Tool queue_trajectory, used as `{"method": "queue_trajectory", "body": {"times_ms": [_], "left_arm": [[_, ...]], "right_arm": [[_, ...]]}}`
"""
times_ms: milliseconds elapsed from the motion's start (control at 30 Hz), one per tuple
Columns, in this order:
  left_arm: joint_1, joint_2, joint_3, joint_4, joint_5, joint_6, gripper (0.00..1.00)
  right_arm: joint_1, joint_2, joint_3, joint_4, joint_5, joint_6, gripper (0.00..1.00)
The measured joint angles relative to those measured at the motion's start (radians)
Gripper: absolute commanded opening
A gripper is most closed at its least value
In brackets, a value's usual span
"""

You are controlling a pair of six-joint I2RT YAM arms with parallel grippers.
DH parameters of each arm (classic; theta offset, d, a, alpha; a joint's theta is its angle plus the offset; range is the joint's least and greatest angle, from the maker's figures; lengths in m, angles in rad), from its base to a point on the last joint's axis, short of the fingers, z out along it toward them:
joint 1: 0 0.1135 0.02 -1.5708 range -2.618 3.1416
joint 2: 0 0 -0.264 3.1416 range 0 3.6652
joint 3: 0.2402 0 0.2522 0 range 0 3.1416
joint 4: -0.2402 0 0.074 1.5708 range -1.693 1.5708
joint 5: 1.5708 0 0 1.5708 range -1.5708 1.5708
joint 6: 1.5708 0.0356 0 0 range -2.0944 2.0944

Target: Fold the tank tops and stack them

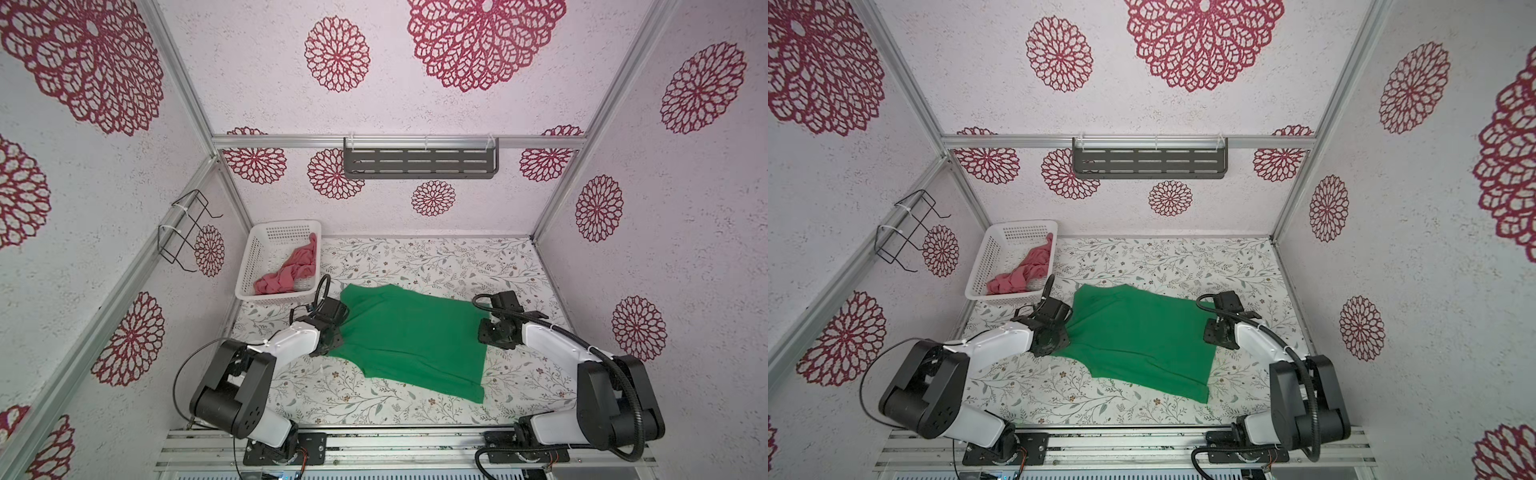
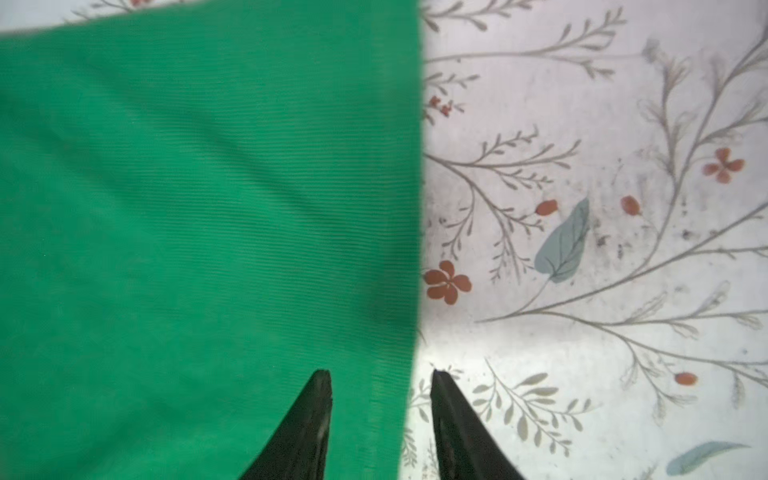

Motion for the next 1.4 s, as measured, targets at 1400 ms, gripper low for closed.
{"method": "queue_trajectory", "body": {"times_ms": [1400], "left_arm": [[-0.082, 0.261, 0.451, 0.017, 0.018, 0.023, 0.55]], "right_arm": [[0.004, 0.459, 0.578, -0.024, 0.012, -0.062, 0.54]]}}
